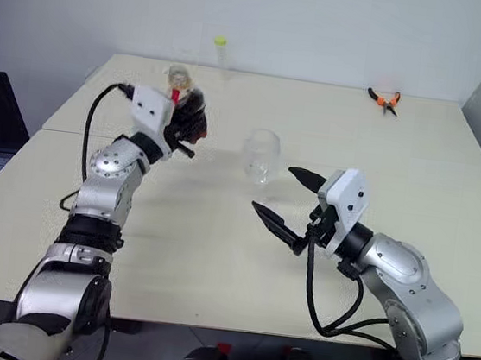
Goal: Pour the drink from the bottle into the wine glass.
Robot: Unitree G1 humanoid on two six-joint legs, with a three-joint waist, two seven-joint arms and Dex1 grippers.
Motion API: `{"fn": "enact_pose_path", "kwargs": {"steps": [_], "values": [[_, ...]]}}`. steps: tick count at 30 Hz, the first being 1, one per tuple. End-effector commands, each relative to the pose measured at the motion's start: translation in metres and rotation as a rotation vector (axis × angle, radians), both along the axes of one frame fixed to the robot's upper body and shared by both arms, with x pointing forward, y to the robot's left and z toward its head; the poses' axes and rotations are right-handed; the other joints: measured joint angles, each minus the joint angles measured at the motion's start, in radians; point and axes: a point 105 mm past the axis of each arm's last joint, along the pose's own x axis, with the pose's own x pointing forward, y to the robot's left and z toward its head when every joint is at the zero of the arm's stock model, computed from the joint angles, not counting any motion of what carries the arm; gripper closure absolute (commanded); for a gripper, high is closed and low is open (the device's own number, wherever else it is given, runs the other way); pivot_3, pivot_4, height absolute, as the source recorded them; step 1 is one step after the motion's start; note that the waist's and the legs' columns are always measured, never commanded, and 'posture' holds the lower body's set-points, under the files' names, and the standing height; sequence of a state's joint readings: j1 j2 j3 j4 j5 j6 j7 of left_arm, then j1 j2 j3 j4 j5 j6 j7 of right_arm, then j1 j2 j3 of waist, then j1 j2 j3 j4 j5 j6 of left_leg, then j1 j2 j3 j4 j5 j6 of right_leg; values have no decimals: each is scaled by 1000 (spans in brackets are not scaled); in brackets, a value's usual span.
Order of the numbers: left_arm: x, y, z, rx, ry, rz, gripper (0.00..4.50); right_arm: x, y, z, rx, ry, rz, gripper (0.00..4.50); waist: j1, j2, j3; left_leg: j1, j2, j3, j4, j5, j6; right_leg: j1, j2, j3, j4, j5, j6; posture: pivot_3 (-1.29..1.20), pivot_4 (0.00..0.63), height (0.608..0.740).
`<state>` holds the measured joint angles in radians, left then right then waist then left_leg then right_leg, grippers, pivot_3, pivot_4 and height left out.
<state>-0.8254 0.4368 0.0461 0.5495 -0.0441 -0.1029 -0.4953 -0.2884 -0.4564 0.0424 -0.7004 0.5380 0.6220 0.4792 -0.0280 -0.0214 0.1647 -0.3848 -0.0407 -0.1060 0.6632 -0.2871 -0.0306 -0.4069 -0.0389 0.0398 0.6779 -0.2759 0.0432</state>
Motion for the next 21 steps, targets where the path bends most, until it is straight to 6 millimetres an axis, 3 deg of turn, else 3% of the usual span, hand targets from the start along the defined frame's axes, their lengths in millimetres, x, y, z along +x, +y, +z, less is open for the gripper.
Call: {"fn": "enact_pose_path", "kwargs": {"steps": [1,10,21], "values": [[-7,-20,30,175,-149,-71,3737,2,4,9,19,-53,-29,0,-3,0,0,0,0,0,0,0,0,0,0,0,0,0,0,0,150,740],[0,-39,25,545,-315,-86,3744,28,19,-2,12,-53,-130,0,-4,0,0,0,0,1,0,0,0,-1,1,1,1,0,0,0,150,740],[5,-39,28,717,-472,-23,3757,39,33,-3,21,-41,-163,0,-3,0,0,-2,-1,1,0,0,0,-4,1,1,2,0,0,0,150,740]]}}
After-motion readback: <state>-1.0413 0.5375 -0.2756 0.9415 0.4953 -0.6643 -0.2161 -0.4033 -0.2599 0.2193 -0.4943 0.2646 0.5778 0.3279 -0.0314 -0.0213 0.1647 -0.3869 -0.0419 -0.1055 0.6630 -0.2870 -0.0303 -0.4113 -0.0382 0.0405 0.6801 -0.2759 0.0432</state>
